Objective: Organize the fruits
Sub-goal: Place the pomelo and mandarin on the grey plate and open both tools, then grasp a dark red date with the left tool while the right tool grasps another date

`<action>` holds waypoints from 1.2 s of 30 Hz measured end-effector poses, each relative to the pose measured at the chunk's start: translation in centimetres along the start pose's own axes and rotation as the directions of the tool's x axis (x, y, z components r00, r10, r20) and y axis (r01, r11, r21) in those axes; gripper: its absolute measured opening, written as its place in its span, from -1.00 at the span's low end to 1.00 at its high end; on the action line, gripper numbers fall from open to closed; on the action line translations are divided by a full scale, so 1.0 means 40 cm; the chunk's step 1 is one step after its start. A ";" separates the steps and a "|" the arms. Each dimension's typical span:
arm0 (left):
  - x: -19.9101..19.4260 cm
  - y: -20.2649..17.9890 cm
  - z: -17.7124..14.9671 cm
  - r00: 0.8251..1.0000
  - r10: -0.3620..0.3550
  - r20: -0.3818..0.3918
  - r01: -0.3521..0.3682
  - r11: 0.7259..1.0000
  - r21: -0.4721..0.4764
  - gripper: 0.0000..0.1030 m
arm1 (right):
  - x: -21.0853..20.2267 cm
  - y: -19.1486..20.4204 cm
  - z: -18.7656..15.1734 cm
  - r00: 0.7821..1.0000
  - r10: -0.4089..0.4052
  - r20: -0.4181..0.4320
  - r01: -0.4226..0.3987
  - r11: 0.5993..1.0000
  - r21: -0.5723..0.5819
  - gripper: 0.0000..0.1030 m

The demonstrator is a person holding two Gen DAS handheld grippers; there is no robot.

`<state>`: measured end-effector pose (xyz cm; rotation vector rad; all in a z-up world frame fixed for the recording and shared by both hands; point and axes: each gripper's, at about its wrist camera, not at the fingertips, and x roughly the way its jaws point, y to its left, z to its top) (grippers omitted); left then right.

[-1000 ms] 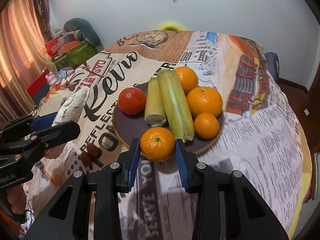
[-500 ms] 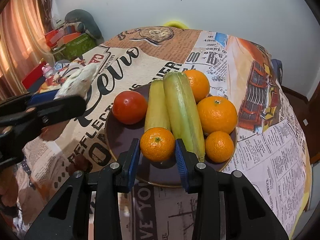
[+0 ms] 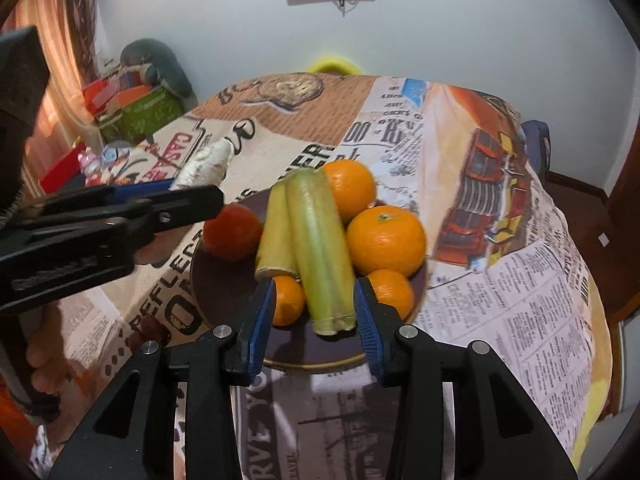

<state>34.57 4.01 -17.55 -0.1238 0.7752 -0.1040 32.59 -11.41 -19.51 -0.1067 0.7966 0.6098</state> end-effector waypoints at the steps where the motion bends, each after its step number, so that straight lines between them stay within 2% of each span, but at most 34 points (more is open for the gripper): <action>1: 0.009 -0.006 0.003 1.000 0.005 -0.001 -0.005 1.000 0.003 -0.20 | -0.006 -0.009 0.000 1.000 0.000 0.007 0.000 1.000 0.011 -0.28; 9: 0.071 -0.043 0.003 0.998 0.035 -0.047 -0.033 0.999 0.042 -0.20 | -0.019 -0.042 -0.010 1.000 0.007 0.015 -0.008 0.999 0.035 -0.28; 12: 0.074 -0.046 0.002 0.998 0.025 -0.053 -0.022 0.999 0.040 -0.10 | -0.017 -0.048 -0.016 1.000 0.010 0.013 -0.011 0.999 0.042 -0.28; 16: 0.061 -0.049 0.005 0.999 0.037 -0.040 -0.035 0.998 0.047 -0.09 | -0.014 -0.054 -0.020 1.000 0.013 0.007 -0.014 0.998 0.053 -0.28; 27: -0.072 -0.019 -0.011 0.998 0.059 0.005 -0.059 0.998 0.035 -0.09 | -0.087 -0.010 -0.014 0.999 0.013 0.042 -0.014 0.999 0.038 -0.28; 36: -0.195 0.022 -0.074 0.995 0.096 0.009 -0.096 0.995 0.025 -0.09 | -0.173 0.059 -0.013 0.997 0.010 0.083 -0.010 1.000 0.004 -0.28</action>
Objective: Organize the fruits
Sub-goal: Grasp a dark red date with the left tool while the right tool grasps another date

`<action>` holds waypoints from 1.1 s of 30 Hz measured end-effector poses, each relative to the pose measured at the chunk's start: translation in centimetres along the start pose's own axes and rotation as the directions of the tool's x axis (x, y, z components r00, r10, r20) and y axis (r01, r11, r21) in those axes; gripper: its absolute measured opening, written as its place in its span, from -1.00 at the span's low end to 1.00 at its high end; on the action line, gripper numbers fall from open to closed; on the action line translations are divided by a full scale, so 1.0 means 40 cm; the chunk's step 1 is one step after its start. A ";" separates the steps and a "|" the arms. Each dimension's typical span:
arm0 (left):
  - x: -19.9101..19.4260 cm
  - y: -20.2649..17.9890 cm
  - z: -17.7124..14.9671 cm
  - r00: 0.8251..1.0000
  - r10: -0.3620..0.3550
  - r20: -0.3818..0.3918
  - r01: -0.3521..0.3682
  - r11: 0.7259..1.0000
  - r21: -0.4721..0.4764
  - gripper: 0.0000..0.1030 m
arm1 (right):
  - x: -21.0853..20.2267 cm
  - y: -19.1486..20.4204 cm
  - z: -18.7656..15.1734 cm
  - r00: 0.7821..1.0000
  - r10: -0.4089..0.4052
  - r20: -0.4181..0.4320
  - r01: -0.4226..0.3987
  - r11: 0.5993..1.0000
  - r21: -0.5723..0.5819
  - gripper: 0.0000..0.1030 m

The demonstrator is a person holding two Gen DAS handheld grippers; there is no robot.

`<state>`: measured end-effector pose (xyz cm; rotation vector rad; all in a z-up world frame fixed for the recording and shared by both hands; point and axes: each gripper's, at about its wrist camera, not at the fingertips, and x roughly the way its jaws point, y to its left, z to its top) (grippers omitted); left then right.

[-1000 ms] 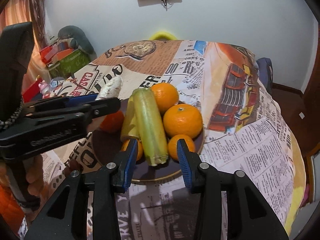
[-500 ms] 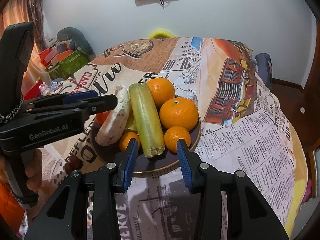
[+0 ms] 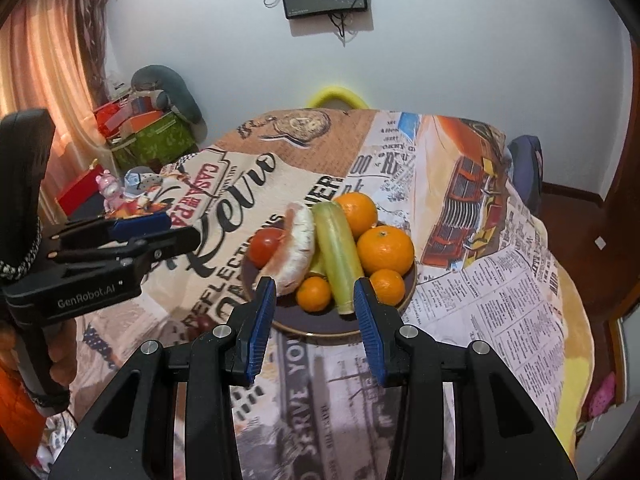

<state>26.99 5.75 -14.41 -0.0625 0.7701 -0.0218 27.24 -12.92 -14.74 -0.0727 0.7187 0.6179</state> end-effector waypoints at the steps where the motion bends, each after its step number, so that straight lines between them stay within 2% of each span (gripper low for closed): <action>1: -0.009 0.006 -0.010 1.000 0.006 -0.003 -0.006 1.000 -0.003 -0.09 | -0.006 0.005 -0.001 1.000 -0.001 0.001 0.001 1.000 -0.003 -0.27; 11: -0.052 0.069 -0.119 0.997 0.031 -0.071 -0.034 0.999 -0.037 -0.09 | -0.045 0.071 -0.029 1.000 -0.001 0.001 0.001 1.000 -0.027 -0.13; 22: 0.052 0.042 -0.215 0.978 -0.042 -0.205 0.032 0.998 -0.051 -0.09 | -0.004 0.086 -0.078 0.998 0.005 -0.066 -0.006 1.000 -0.022 -0.12; 28: 0.098 0.029 -0.218 0.973 -0.053 -0.223 0.042 0.998 -0.050 -0.10 | 0.023 0.080 -0.098 0.995 0.001 -0.098 -0.003 1.000 -0.018 -0.12; 30: 0.112 0.033 -0.218 0.973 -0.051 -0.224 0.040 0.998 -0.056 -0.18 | 0.037 0.077 -0.101 0.994 0.001 -0.108 -0.003 1.000 -0.017 -0.12; 31: 0.119 0.037 -0.217 0.973 -0.053 -0.225 0.041 0.997 -0.060 -0.31 | 0.044 0.076 -0.102 0.994 0.002 -0.113 -0.003 1.000 -0.016 -0.12; 33: 0.130 0.045 -0.217 0.970 -0.065 -0.233 0.049 0.996 -0.073 -0.44 | 0.056 0.076 -0.103 0.993 0.004 -0.121 -0.006 1.000 -0.015 -0.12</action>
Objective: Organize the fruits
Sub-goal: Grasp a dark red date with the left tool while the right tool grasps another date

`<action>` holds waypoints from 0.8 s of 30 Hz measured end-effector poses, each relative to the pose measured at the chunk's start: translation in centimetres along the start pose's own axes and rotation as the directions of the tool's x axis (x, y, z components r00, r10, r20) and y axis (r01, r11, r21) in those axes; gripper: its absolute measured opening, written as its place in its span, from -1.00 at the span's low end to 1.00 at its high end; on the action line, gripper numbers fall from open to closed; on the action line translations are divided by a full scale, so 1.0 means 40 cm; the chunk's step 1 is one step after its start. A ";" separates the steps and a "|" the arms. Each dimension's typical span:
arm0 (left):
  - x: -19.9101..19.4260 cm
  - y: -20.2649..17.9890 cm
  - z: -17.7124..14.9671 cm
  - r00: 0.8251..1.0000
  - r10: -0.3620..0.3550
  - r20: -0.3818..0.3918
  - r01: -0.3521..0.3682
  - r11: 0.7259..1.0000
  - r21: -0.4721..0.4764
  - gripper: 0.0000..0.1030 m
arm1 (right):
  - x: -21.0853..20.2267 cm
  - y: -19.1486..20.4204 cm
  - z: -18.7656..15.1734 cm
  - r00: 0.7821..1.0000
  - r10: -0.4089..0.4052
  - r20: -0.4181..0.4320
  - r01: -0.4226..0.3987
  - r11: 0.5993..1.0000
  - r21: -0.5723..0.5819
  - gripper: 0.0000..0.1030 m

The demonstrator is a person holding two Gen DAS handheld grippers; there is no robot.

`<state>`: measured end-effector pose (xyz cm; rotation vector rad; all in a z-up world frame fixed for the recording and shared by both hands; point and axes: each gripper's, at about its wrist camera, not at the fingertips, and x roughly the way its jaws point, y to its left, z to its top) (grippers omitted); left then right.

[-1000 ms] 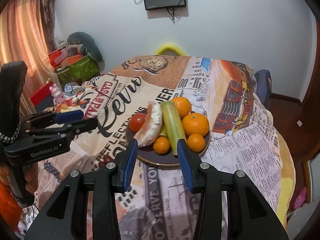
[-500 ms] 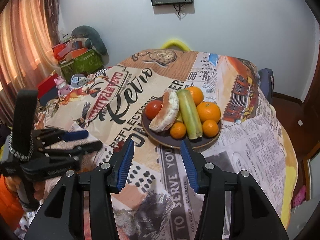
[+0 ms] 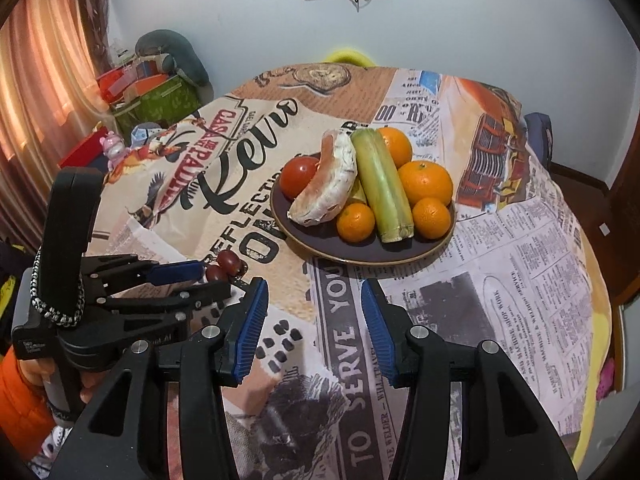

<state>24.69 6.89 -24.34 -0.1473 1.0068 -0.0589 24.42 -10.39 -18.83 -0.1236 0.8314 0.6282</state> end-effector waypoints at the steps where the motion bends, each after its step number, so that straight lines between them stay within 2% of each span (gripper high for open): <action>1: 0.000 0.006 0.000 1.000 -0.025 0.002 0.025 1.000 -0.016 -0.49 | 0.006 0.000 0.001 1.000 0.001 -0.003 -0.001 1.000 -0.001 -0.12; 8: -0.038 0.027 -0.020 0.998 -0.039 0.045 0.040 0.999 -0.027 -0.50 | 0.055 0.041 0.016 0.999 0.029 -0.033 -0.031 0.999 -0.043 -0.13; 18: -0.119 0.142 -0.035 0.993 0.017 0.119 -0.008 0.997 -0.075 -0.50 | 0.157 0.128 0.020 0.992 0.071 -0.101 -0.081 0.993 -0.090 -0.13; 24: -0.133 0.170 -0.046 0.991 0.008 0.137 0.006 0.995 -0.099 -0.50 | 0.210 0.158 0.035 0.987 0.081 -0.141 -0.096 0.989 -0.108 -0.36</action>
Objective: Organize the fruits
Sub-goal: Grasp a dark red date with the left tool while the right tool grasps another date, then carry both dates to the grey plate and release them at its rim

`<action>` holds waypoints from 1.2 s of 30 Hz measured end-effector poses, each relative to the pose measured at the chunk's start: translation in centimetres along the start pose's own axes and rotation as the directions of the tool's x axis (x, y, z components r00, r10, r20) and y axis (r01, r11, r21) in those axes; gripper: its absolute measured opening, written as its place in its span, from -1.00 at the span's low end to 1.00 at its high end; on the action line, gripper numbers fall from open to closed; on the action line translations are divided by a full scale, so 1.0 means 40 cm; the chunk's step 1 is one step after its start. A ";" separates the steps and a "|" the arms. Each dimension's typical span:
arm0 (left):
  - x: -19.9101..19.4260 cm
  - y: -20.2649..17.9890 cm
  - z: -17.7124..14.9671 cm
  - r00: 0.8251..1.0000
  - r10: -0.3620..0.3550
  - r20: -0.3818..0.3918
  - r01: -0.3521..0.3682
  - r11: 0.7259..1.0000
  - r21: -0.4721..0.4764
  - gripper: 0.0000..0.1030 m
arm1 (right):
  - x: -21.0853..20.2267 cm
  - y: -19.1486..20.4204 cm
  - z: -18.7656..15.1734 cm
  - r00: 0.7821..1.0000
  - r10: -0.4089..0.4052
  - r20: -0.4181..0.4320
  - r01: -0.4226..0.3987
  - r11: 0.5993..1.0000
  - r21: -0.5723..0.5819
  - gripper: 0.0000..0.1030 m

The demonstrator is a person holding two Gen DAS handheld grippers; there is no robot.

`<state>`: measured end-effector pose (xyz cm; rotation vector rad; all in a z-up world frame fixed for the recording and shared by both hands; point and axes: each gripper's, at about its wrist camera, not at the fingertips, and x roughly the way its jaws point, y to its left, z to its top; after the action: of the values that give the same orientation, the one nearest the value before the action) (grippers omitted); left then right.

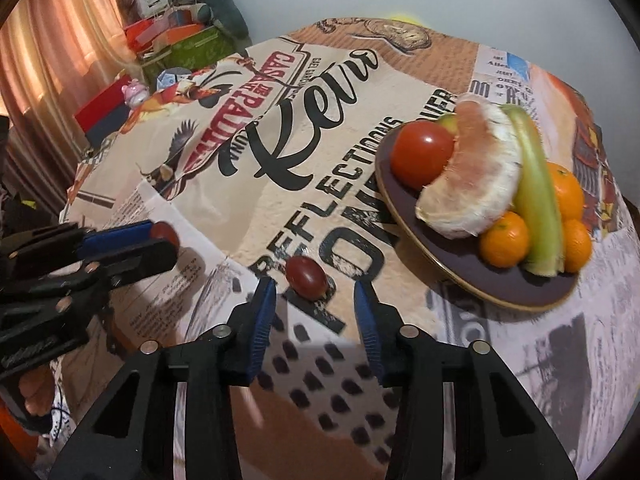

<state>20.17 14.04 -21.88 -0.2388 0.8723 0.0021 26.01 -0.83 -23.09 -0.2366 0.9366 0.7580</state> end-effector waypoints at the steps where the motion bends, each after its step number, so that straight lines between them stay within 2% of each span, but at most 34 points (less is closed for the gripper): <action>1: 0.000 -0.001 0.000 1.000 0.002 0.002 -0.002 1.000 0.002 -0.50 | 0.006 0.001 0.004 1.000 0.006 -0.005 -0.006 1.000 0.000 -0.40; 3: 0.003 -0.002 0.000 1.000 0.006 0.002 -0.006 1.000 0.005 -0.50 | 0.018 0.001 0.007 1.000 0.016 -0.020 -0.015 1.000 0.002 -0.63; 10: 0.003 -0.022 0.003 1.000 -0.002 0.001 0.002 1.000 0.016 -0.50 | -0.002 -0.001 -0.002 1.000 0.026 -0.009 -0.026 1.000 0.001 -0.63; 15: -0.015 -0.057 0.017 1.000 -0.011 0.014 0.010 0.999 0.037 -0.50 | -0.059 -0.020 -0.014 0.999 0.002 0.037 -0.002 1.000 0.018 -0.63; 28: -0.027 -0.193 0.064 0.998 -0.057 0.042 0.052 0.992 0.112 -0.50 | -0.235 -0.139 -0.037 0.980 -0.078 0.185 0.059 0.993 0.103 -0.63; 36: 0.014 -0.269 0.093 0.996 -0.080 0.027 0.075 0.986 0.150 -0.50 | -0.265 -0.210 -0.050 0.969 -0.112 0.220 0.079 0.985 0.152 -0.63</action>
<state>24.41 4.30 -17.77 -0.1320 0.8258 -0.1314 26.62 -13.02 -16.94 -0.0668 0.7511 0.6117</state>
